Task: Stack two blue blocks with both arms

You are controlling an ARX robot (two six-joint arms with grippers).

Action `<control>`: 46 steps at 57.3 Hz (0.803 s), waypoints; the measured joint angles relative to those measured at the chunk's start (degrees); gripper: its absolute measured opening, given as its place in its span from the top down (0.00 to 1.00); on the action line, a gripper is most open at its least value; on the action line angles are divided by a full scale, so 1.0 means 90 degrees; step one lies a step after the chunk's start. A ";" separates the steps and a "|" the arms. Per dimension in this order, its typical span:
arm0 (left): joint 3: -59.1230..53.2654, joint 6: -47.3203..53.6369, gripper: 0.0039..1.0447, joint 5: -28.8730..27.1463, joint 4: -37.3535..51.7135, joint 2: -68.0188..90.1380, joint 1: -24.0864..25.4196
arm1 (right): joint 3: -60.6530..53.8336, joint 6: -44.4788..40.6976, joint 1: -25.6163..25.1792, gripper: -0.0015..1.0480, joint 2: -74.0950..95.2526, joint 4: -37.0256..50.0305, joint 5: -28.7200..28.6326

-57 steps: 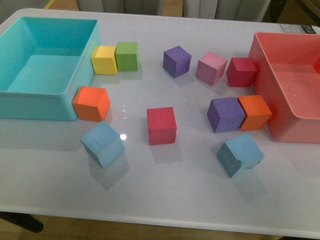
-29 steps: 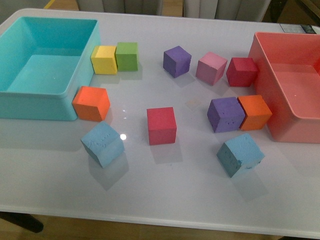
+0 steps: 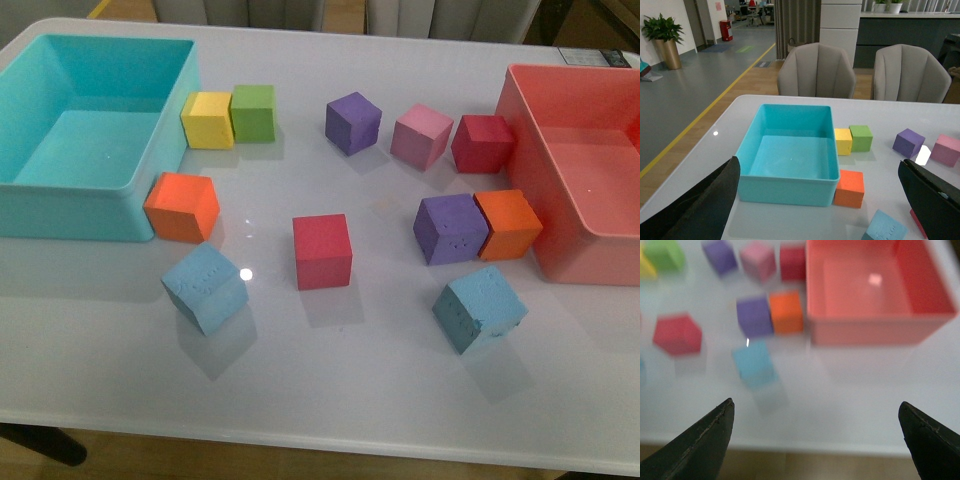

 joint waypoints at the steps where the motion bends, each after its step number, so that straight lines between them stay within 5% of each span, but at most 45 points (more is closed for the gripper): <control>1: 0.0000 -0.0002 0.08 0.0000 -0.0002 0.0000 0.0000 | 0.0005 -0.0002 0.0063 0.09 0.0265 0.0007 0.0039; 8: 0.0000 -0.0002 0.08 -0.0002 -0.0002 0.0000 0.0000 | 0.0002 -0.0092 0.0406 0.09 0.1496 0.0804 0.0168; 30: 0.0000 -0.0002 0.08 -0.0002 -0.0002 0.0000 0.0000 | 0.0952 -0.0629 0.0809 0.09 0.7732 0.5508 0.0049; 46: 0.0000 0.0000 0.08 -0.0002 -0.0002 0.0000 0.0000 | 0.2516 -0.0534 0.1047 0.09 1.0324 0.5561 -0.0070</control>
